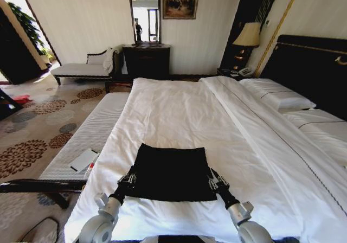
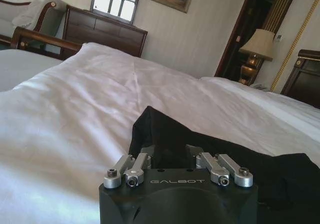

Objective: Fold the clothes on the bed.

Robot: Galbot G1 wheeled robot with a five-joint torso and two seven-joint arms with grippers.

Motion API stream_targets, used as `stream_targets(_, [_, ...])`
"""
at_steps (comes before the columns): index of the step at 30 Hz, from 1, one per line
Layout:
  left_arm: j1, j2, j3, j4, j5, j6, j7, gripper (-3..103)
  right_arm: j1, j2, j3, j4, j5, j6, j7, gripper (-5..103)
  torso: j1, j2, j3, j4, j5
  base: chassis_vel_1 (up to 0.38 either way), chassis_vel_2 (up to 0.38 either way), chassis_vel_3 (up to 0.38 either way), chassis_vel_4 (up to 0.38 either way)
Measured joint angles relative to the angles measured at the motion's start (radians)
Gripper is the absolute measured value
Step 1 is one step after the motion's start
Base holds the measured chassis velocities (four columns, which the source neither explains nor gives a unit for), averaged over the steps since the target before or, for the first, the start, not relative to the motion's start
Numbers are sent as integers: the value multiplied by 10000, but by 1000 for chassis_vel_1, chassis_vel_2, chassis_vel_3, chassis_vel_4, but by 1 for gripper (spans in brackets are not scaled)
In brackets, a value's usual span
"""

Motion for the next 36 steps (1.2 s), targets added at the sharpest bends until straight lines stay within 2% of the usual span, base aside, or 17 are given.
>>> stream_targets(1, [28, -1, -55, -124, 16, -8, -15, 41, -61, 38, 60, 97, 43, -5, 5, 57, 0, 0, 0, 0, 0, 0, 0, 0, 0])
stream_targets(3, [64, 4, -183, -340, 5, -10, -43, 51, -117, 70, 185, 291, 240, -83, 65, 62, 0, 0, 0, -1, 1, 0, 0, 0, 0])
stream_targets(4, [64, 4, -183, -340, 5, -10, -43, 51, -117, 70, 185, 291, 240, -83, 65, 62, 0, 0, 0, -1, 1, 0, 0, 0, 0])
stream_targets(6, [53, 29, -295, -520, -86, -10, -113, 62, -110, 36, 321, 496, 488, -229, 179, 73, 0, 0, 0, 0, 1, 0, 0, 0, 0])
stream_targets(7, [-16, 57, -367, -585, -169, -7, -179, 62, -55, -37, 416, 644, 680, -354, 285, 79, 0, 0, 0, 0, 1, 0, 0, 0, 0])
stream_targets(8, [-173, 93, -423, -612, -269, 21, -269, 73, 56, -138, 516, 794, 898, -504, 430, 84, 0, 0, 1, 1, 1, 0, 0, 0, 0])
stream_targets(10, [-315, 118, -449, -613, -332, 63, -348, 73, 146, -209, 581, 875, 1060, -611, 530, 84, 0, 0, 1, 1, 0, 0, 0, 0, 0])
stream_targets(11, [-488, 152, -453, -608, -418, 119, -424, 78, 240, -286, 640, 935, 1224, -731, 637, 84, 0, 0, 1, 2, 1, 0, 0, 0, 0])
stream_targets(12, [-814, 253, -448, -539, -593, 245, -546, 84, 429, -441, 732, 1000, 1483, -915, 806, 95, 0, 0, 1, -1, 0, 0, 0, 0, 0])
stream_targets(13, [-1153, 372, -398, -399, -728, 355, -654, 89, 589, -564, 783, 1007, 1649, -1037, 940, 98, 0, 0, 2, 2, -1, 0, 0, 0, 0])
stream_targets(15, [-1396, 465, -357, -289, -814, 439, -712, 89, 692, -643, 806, 1006, 1723, -1102, 1014, 100, 0, -1, 2, 1, 0, 0, 0, 0, 0])
stream_targets(17, [-2116, 803, -129, 126, -1121, 665, -837, 98, 921, -787, 861, 930, 1902, -1232, 1168, 100, 1, -1, 2, -2, 1, 0, 0, 0, 0])
stream_targets(20, [-2620, 1052, 96, 442, -1384, 820, -837, 100, 1019, -825, 886, 871, 1985, -1301, 1231, 100, 2, -1, 2, 0, 0, 0, 0, 0, 0])
stream_targets(26, [-4772, 1597, 941, 1754, -2232, 1364, -542, 103, 1154, -826, 948, 657, 2042, -1402, 1314, 100, 1, -1, 2, -3, -1, 0, 0, 0, 0])
stream_targets(30, [-5655, 1762, 1305, 2532, -2581, 1592, -316, 98, 1283, -849, 907, 523, 2075, -1476, 1378, 100, 2, -1, 2, -6, -3, 0, 0, 0, 0])
stream_targets(32, [-6157, 1875, 1564, 3176, -2891, 1736, -169, 93, 1589, -948, 710, 374, 2158, -1582, 1473, 100, 2, -1, 2, 3, 4, 0, 0, 0, 0])
stream_targets(36, [-6774, 1826, 2191, 3982, -3054, 1804, 52, 92, 1788, -979, 598, 257, 2230, -1682, 1577, 100, 2, -1, 2, 3, 0, 0, 0, 0, 0])
